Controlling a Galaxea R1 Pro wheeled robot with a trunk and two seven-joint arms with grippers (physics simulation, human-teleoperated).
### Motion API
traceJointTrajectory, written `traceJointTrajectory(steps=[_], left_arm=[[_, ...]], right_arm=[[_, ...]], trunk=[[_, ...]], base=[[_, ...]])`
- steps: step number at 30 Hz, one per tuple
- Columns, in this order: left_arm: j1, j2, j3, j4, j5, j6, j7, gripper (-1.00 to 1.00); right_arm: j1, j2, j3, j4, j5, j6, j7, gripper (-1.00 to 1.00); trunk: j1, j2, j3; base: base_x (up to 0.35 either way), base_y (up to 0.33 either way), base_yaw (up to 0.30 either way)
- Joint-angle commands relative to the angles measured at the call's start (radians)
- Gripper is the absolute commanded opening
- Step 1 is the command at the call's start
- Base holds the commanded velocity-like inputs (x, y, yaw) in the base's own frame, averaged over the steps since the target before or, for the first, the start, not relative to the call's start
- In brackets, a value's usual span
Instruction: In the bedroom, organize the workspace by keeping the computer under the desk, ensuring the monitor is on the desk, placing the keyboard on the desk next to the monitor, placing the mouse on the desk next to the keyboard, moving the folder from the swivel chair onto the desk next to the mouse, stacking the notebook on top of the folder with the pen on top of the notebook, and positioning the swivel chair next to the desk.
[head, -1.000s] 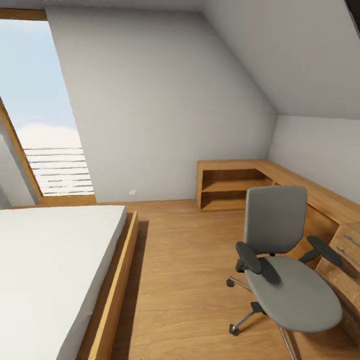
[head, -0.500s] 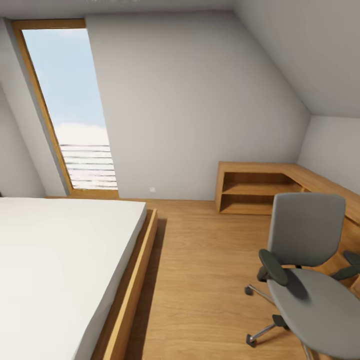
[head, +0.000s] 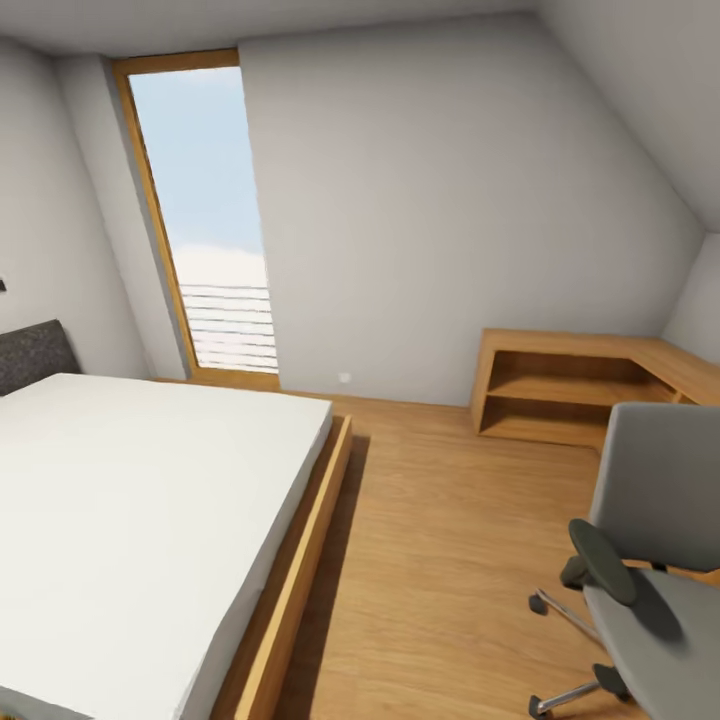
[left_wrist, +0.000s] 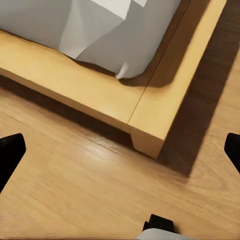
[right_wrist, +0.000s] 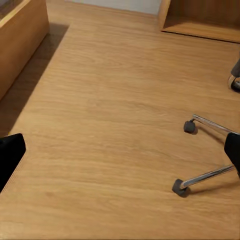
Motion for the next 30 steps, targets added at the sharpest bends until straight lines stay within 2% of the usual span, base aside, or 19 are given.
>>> traceJointTrajectory(steps=[1, 25, 30], left_arm=[[0.000, 0.000, -0.008, -0.002, 0.000, -0.001, 0.010, 1.00], [0.000, 0.000, -0.010, -0.003, 0.000, -0.001, 0.010, 1.00], [0.000, 0.000, -0.011, -0.004, 0.000, 0.001, 0.010, 1.00]], right_arm=[[-0.001, 0.001, 0.009, 0.002, -0.004, -0.003, -0.005, 1.00], [-0.001, -0.003, 0.008, 0.001, -0.004, 0.000, -0.005, 1.00], [-0.001, -0.005, 0.007, 0.001, -0.005, 0.002, -0.002, 1.00]], trunk=[[0.000, -0.001, -0.001], [0.000, -0.001, -0.001], [0.000, -0.001, -0.001]], base=[[0.000, 0.000, 0.285], [0.000, 0.000, 0.284], [0.000, 0.000, 0.192]])
